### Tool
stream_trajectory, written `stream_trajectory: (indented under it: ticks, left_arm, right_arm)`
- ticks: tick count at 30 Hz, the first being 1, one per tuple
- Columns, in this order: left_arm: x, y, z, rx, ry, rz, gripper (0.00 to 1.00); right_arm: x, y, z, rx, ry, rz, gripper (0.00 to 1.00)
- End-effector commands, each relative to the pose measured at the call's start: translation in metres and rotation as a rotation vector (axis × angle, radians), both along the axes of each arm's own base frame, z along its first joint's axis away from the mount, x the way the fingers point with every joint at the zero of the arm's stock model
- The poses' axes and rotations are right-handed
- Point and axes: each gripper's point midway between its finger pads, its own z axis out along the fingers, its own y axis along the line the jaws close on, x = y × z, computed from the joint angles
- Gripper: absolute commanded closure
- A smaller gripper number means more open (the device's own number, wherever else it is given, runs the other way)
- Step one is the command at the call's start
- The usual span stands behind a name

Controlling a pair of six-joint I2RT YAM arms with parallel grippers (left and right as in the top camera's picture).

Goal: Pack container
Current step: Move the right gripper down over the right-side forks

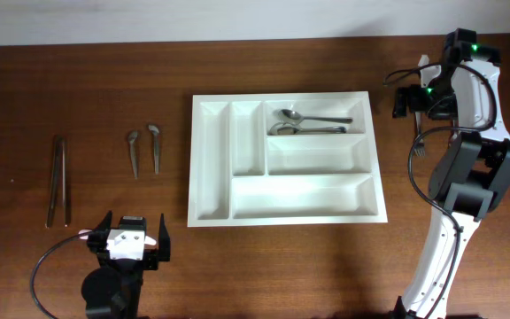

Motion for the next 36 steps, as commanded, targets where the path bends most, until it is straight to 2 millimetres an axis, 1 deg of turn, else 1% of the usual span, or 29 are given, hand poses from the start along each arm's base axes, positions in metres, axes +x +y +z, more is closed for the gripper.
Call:
stream_trajectory:
  ticks: [1, 6, 11, 18, 24, 32, 36]
  left_arm:
    - [0.0, -0.001, -0.001, -0.011, -0.003, -0.004, 0.01]
    - [0.0, -0.001, -0.001, -0.011, -0.003, -0.004, 0.01]
    - [0.0, -0.001, -0.001, -0.011, -0.003, -0.004, 0.01]
    - [0.0, -0.001, -0.001, -0.011, -0.003, -0.004, 0.01]
    - [0.0, -0.001, -0.001, -0.011, -0.003, -0.004, 0.01]
    - [0.0, -0.001, -0.001, -0.011, -0.003, -0.004, 0.01]
    - [0.0, -0.001, -0.001, -0.011, -0.003, -0.004, 0.01]
  right_arm:
    - [0.001, 0.0, -0.005, -0.009, 0.006, 0.015, 0.01]
    - [-0.002, 0.0, -0.006, -0.012, 0.018, 0.055, 0.01]
    - [-0.004, -0.006, -0.008, -0.047, 0.035, 0.019, 0.01]
    - [-0.005, -0.007, -0.009, -0.047, 0.038, 0.011, 0.01]
    - [-0.009, -0.005, -0.018, -0.038, 0.067, 0.005, 0.01]
    - [-0.009, -0.005, -0.027, -0.036, 0.077, 0.009, 0.01]
    - [-0.011, -0.005, -0.035, -0.032, 0.093, 0.008, 0.01]
